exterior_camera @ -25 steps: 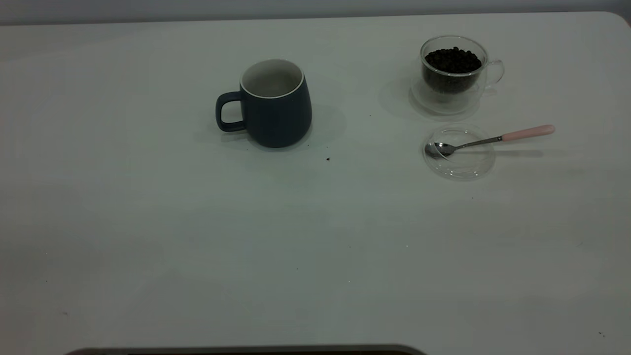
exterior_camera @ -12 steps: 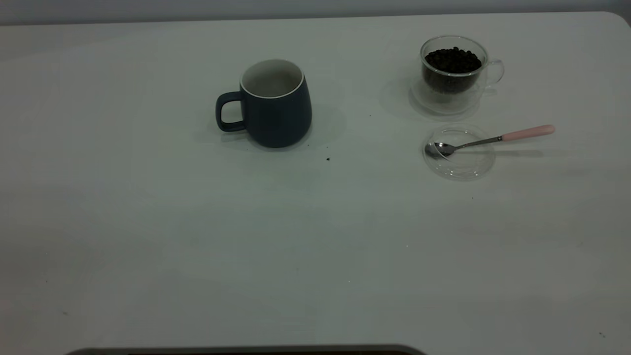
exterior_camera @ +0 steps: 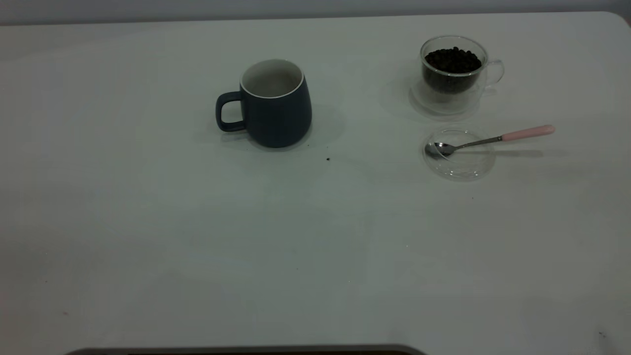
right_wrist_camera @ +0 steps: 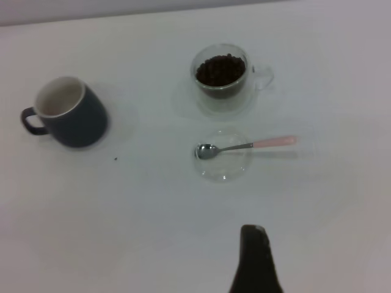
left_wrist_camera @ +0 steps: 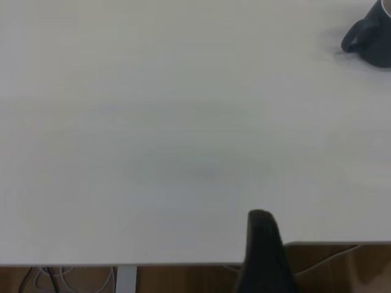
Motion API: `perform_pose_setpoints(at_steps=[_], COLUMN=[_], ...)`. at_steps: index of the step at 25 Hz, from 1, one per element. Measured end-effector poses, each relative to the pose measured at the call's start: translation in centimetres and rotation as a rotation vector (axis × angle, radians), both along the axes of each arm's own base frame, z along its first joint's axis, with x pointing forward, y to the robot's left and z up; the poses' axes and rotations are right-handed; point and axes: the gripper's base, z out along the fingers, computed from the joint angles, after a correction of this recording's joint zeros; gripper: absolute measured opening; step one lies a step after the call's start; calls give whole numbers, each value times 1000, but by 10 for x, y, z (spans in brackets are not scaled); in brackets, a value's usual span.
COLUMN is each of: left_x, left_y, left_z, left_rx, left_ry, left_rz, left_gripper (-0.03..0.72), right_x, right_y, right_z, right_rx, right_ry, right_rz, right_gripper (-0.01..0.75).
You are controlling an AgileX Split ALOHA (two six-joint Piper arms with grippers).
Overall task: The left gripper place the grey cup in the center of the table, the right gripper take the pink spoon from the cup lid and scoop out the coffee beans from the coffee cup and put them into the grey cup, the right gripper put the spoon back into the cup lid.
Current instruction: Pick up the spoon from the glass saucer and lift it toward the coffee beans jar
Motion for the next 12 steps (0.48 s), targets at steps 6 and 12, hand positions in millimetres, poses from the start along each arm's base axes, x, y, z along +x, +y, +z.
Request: perform_pose_setpoints(at_steps=[6, 12], left_x=[0, 0], left_y=[0, 0], left_z=[0, 0], left_rx=[0, 0], left_ry=[0, 0], left_rz=[0, 0], left_gripper=[569, 569], right_x=[88, 178], right_y=[-4, -4], right_z=[-29, -63], right_rx=[13, -24], right_ry=[178, 331], right_rz=[13, 128], right_gripper=[598, 588])
